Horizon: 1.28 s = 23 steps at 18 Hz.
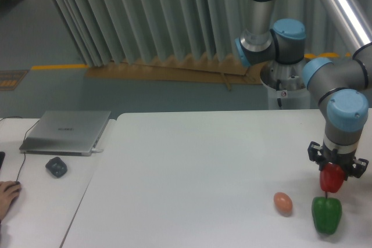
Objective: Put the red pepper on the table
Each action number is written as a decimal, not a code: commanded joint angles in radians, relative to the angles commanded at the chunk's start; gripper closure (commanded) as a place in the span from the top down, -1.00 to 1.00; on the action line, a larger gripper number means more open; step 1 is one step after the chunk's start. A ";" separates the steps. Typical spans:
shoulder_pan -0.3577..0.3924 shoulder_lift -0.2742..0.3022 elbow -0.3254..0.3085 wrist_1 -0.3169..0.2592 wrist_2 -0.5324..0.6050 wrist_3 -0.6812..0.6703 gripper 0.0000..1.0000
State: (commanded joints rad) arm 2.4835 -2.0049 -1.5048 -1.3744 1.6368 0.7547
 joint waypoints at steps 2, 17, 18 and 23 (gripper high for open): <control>0.000 0.000 0.000 0.000 0.000 -0.002 -0.08; -0.025 0.018 0.051 0.072 0.068 0.012 1.00; -0.022 0.021 0.051 0.072 0.049 0.012 1.00; -0.021 0.034 0.051 0.072 0.032 0.012 1.00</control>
State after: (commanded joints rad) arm 2.4620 -1.9712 -1.4542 -1.3023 1.6690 0.7670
